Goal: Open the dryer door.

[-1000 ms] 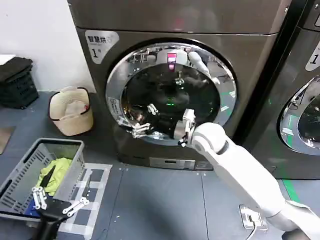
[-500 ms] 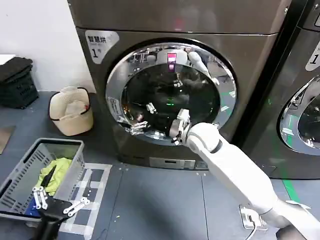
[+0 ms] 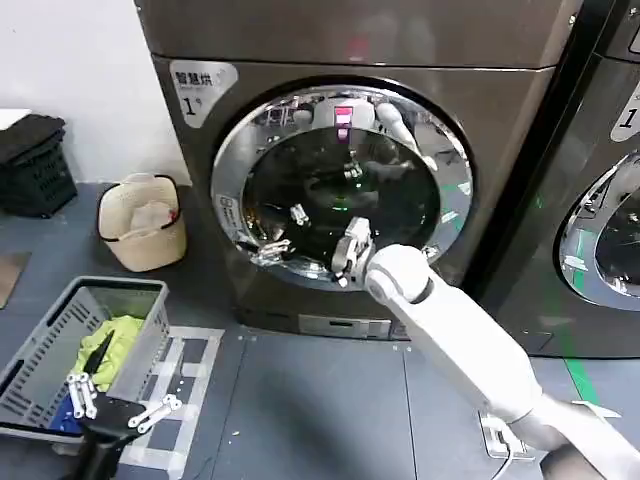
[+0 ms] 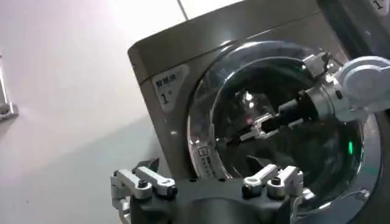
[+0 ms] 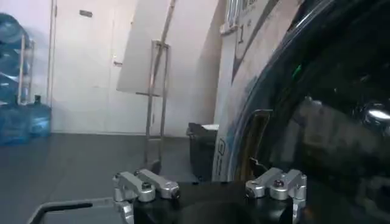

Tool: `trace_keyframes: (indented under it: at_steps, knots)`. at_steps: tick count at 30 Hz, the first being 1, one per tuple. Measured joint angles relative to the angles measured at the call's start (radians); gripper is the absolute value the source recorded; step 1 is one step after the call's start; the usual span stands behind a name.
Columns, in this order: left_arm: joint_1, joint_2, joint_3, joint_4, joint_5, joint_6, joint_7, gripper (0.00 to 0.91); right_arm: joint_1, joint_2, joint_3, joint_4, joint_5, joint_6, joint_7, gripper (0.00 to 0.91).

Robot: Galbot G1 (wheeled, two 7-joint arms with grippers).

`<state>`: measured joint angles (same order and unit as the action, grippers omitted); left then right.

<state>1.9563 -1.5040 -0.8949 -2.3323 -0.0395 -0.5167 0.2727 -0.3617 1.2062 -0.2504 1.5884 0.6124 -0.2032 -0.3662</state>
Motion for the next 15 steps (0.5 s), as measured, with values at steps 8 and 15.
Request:
trace_keyframes:
  at_steps: [8, 15]
  knots:
    - [0.000, -0.001, 0.002, -0.003, 0.002, -0.001, 0.000, 0.907, 0.003, 0.012, -0.004, -0.018, -0.015, -0.001, 0.007, 0.907]
    - [0.000, -0.002, 0.005, -0.004, 0.004, -0.001, 0.000, 0.907, 0.010, 0.026, -0.007, -0.032, -0.017, -0.001, 0.011, 0.907]
